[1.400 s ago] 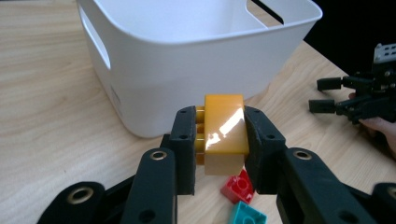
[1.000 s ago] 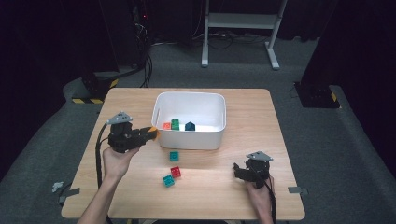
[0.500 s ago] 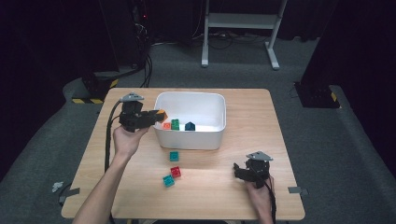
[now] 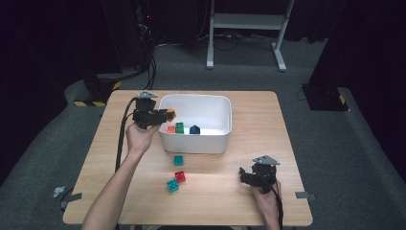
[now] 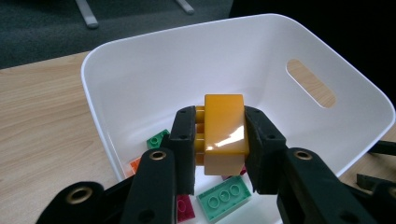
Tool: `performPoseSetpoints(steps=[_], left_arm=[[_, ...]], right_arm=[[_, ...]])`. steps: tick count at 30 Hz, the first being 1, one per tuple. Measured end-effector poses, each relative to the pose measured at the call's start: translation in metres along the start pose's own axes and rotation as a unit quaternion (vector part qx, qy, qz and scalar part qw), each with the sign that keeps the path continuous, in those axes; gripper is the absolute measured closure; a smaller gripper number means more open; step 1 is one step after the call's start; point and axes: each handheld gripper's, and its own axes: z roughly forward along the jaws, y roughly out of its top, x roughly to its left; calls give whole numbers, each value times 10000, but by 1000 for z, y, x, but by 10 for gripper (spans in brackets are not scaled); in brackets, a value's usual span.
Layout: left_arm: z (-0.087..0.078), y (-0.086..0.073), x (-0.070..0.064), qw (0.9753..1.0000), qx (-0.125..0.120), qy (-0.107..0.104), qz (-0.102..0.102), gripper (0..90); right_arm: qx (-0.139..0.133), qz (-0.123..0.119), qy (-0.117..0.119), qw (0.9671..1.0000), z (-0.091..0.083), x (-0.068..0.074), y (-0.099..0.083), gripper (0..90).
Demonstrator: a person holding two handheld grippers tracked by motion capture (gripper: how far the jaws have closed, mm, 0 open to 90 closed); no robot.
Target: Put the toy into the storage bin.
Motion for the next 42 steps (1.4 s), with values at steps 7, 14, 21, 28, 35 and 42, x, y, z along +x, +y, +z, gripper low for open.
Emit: performPoseSetpoints(steps=[7, 14, 21, 28, 35, 42], left_arm=[[9, -1, 3, 9999, 88, 36, -67, 662], [11, -2, 3, 9999, 82, 75, -72, 439], [-2, -4, -1, 9999, -58, 124, 50, 339], [-26, -12, -2, 9996, -254, 112, 86, 305], [-43, -27, -3, 9995, -266, 118, 108, 305], [-60, -52, -3, 9993, -371, 62, 36, 301]], right_arm=[[0, -1, 0, 10000, 0, 0, 0, 166], [0, -3, 0, 10000, 0, 0, 0, 166], [0, -2, 0, 10000, 0, 0, 0, 166], [1, 0, 0, 10000, 0, 0, 0, 166], [0, 1, 1, 10000, 0, 0, 0, 166], [-1, 2, 1, 10000, 0, 0, 0, 166]])
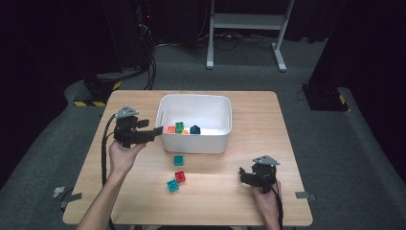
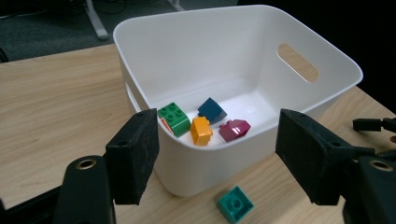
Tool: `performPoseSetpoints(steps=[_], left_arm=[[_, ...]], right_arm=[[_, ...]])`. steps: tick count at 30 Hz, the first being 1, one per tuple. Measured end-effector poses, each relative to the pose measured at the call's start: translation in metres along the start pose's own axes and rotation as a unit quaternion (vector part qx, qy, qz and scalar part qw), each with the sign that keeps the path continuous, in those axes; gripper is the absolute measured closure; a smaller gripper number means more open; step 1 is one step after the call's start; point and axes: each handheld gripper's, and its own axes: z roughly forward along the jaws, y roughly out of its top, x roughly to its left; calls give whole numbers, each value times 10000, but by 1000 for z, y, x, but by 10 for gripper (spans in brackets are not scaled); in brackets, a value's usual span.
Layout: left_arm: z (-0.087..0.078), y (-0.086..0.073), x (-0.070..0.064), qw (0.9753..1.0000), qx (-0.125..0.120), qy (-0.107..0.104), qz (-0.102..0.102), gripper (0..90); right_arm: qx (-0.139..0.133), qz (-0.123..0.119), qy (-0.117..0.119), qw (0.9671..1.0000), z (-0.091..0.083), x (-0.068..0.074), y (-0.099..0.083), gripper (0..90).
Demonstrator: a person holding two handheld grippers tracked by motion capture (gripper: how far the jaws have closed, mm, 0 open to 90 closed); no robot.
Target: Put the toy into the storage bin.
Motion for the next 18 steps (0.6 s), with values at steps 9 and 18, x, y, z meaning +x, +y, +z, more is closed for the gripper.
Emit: performPoseSetpoints(steps=[9, 18], left_arm=[[-9, -39, -8, 9998, 161, 7, 84, 286], [-8, -74, -17, 9996, 254, 3, 79, 268]], right_arm=[[0, -1, 1, 10000, 0, 0, 0, 166], [1, 0, 1, 10000, 0, 0, 0, 166]])
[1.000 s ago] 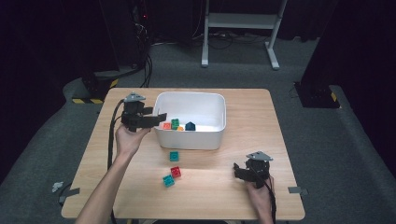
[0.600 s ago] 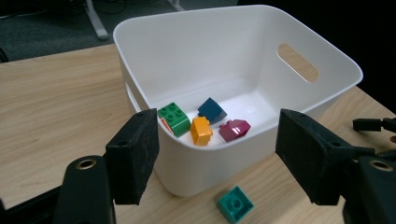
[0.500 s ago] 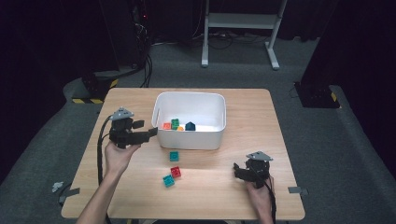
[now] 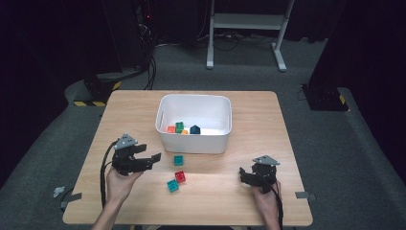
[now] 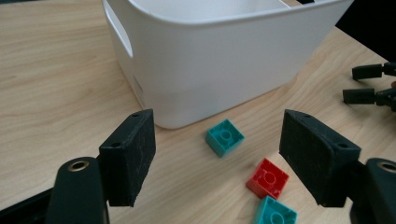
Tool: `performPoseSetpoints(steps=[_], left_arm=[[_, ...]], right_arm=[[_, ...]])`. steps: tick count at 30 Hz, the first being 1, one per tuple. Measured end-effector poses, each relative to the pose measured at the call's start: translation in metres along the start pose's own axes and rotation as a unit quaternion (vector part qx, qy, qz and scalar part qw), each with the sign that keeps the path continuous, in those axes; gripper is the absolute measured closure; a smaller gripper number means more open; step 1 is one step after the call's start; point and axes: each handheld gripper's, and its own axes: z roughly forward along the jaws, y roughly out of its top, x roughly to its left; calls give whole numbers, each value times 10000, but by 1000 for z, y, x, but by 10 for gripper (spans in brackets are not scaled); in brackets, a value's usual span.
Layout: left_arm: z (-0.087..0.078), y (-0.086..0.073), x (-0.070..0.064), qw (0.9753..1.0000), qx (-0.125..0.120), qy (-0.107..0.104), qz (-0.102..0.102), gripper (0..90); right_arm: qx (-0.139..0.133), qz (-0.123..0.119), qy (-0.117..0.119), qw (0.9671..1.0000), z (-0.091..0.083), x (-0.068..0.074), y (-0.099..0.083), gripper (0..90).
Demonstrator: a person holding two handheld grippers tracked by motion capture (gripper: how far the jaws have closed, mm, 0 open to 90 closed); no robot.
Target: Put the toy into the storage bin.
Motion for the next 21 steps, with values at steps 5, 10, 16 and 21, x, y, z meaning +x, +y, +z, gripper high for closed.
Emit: performPoseSetpoints(steps=[5, 10, 16, 21], left_arm=[[4, -20, -9, 9999, 84, -65, 44, 260], [10, -40, -19, 9997, 182, -162, 44, 256], [19, -60, -29, 9991, 297, -315, 45, 252], [29, -78, -37, 9984, 430, -357, 79, 254]], right_arm=[[0, -2, -1, 10000, 0, 0, 0, 166], [-1, -1, 0, 10000, 0, 0, 0, 166], [0, -2, -1, 10000, 0, 0, 0, 166], [0, 0, -1, 10000, 0, 0, 0, 166]])
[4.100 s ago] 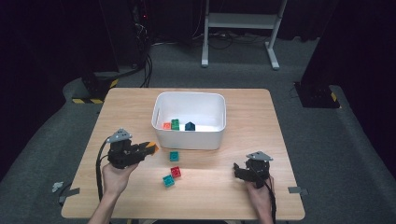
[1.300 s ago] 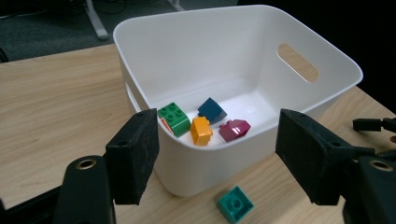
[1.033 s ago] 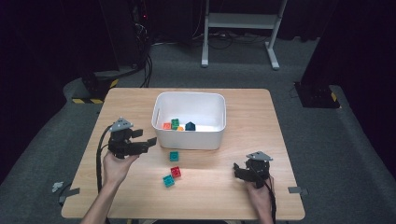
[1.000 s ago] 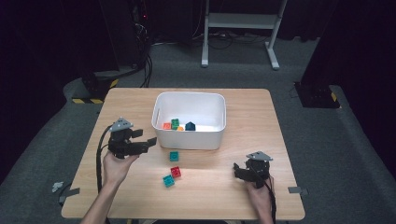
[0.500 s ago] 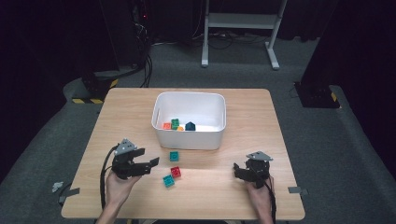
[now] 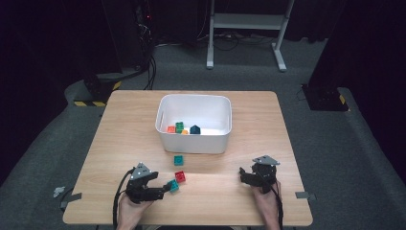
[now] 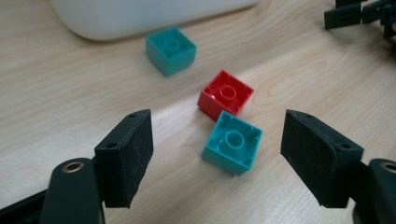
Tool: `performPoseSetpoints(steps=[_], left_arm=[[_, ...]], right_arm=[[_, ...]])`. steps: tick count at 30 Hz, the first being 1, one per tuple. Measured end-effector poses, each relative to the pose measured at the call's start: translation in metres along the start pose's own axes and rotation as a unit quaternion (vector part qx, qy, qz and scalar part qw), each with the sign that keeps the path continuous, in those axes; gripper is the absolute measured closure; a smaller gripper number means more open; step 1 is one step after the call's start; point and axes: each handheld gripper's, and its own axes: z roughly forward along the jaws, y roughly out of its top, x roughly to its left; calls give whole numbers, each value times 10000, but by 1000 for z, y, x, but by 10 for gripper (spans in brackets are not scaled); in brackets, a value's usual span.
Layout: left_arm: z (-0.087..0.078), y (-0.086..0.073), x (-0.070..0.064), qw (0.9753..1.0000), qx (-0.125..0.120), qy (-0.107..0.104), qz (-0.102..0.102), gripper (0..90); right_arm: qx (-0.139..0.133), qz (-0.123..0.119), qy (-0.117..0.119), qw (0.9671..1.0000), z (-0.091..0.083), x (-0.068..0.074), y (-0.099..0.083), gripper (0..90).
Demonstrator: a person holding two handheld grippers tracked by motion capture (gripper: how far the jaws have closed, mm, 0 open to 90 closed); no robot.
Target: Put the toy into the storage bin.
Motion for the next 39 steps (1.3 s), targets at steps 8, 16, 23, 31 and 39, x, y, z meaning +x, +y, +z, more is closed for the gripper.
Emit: performPoseSetpoints(steps=[8, 16, 23, 31, 39], left_arm=[[14, -14, -4, 9999, 139, -10, 13, 264], [21, -15, -8, 9998, 154, -30, 125, 330], [27, -14, -11, 9996, 186, -51, 212, 411], [27, -14, -12, 9994, 210, -33, 286, 519], [26, -15, -13, 9992, 206, -37, 336, 569]], right_arm=[[0, -2, 0, 10000, 0, 0, 0, 166], [0, -1, 0, 10000, 0, 0, 0, 166], [0, -1, 0, 10000, 0, 0, 0, 166], [0, -1, -1, 10000, 0, 0, 0, 166], [0, -1, 0, 10000, 0, 0, 0, 166]])
